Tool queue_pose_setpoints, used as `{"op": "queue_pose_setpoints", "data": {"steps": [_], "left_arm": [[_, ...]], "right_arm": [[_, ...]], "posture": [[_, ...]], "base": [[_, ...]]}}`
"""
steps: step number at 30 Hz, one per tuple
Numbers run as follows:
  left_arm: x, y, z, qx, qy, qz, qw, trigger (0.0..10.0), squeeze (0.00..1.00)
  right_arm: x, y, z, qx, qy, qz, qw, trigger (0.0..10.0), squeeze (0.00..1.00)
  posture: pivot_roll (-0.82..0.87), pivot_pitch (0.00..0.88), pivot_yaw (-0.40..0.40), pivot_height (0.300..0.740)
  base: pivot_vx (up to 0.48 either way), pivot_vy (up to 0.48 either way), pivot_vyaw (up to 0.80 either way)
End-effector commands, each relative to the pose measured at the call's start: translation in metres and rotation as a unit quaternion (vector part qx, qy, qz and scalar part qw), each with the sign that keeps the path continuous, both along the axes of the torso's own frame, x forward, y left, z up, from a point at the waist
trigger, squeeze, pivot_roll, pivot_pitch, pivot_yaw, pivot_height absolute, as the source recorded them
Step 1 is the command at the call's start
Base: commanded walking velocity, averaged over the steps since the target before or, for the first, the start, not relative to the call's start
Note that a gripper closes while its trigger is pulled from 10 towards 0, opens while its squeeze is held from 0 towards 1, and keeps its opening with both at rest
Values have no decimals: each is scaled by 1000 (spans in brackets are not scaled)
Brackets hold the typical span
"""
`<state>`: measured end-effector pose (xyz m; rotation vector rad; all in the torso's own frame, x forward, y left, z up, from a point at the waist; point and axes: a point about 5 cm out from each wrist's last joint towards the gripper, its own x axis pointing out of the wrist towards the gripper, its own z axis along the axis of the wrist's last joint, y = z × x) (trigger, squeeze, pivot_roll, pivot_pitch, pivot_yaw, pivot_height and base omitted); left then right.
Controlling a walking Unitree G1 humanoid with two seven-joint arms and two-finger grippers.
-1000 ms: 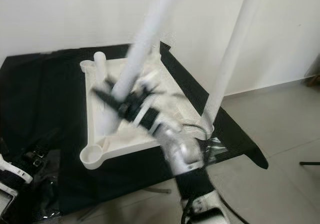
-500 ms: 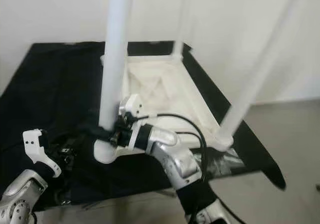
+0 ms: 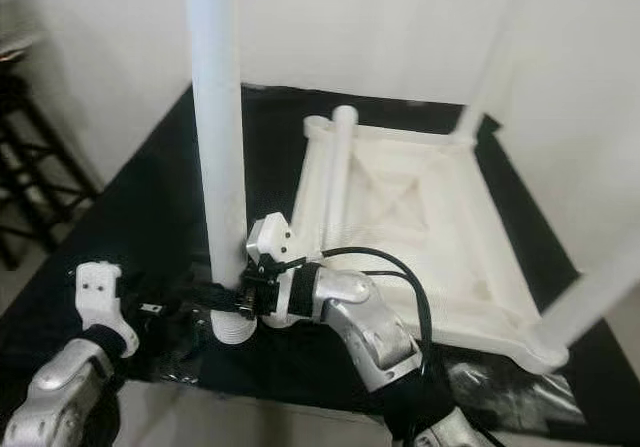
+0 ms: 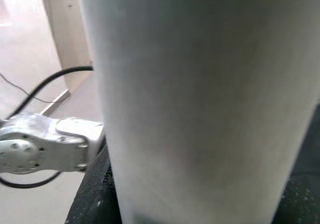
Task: Building children table
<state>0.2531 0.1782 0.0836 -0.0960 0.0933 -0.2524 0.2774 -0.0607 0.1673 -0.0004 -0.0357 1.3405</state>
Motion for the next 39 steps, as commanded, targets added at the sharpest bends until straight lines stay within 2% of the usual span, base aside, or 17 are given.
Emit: {"op": "queue_pose_setpoints", "data": {"steps": [1, 8, 12, 14, 19, 23, 28, 32, 34, 39], "left_arm": [[-1, 0, -4, 12, 4, 1, 1000, 10000, 0], [4, -6, 4, 21, -13, -7, 1000, 10000, 0], [12, 0, 23, 30, -42, -9, 999, 10000, 0], [14, 1, 28, 36, -52, -12, 998, 10000, 0], [18, 0, 32, 41, -60, -17, 997, 10000, 0], [25, -4, 46, 60, -81, -32, 994, 10000, 0], [22, -11, 50, 65, -88, -42, 993, 10000, 0], [20, -18, 47, 71, -88, -54, 992, 10000, 0], [18, -21, 46, 82, -88, -63, 991, 10000, 0], [15, -21, 44, 87, -86, -69, 990, 10000, 0]], "right_arm": [[4, -3, 4, 1, -13, -10, 1000, 10000, 0], [21, -20, 6, -12, -26, -62, 998, 10000, 0], [26, -30, 3, -52, -44, -77, 995, 10000, 0], [26, -32, 0, -71, -51, -76, 993, 10000, 0], [27, -34, -1, -79, -51, -77, 993, 10000, 0], [29, -42, -1, -95, -50, -69, 992, 10000, 0], [28, -46, 2, -98, -50, -52, 993, 10000, 0], [30, -53, 10, -60, -33, -50, 996, 10000, 0], [27, -64, 19, 6, 0, -27, 1000, 10000, 0], [23, -77, 23, 43, 20, -13, 999, 10000, 0]], "posture": [[-31, 0, -32, 740], [-22, 0, -37, 740], [-20, 0, -37, 740], [-19, 0, -38, 740], [-7, 0, -44, 740], [10, 23, -55, 740], [4, 41, -59, 740], [9, 48, -62, 740], [11, 51, -61, 740], [17, 57, -54, 740]], "base": [[0, 0, 775], [0, 0, 111], [0, 0, 0], [0, 0, 0], [0, 0, 0], [0, 0, 0], [0, 0, 0], [0, 0, 0], [0, 0, 0], [0, 0, 0]]}}
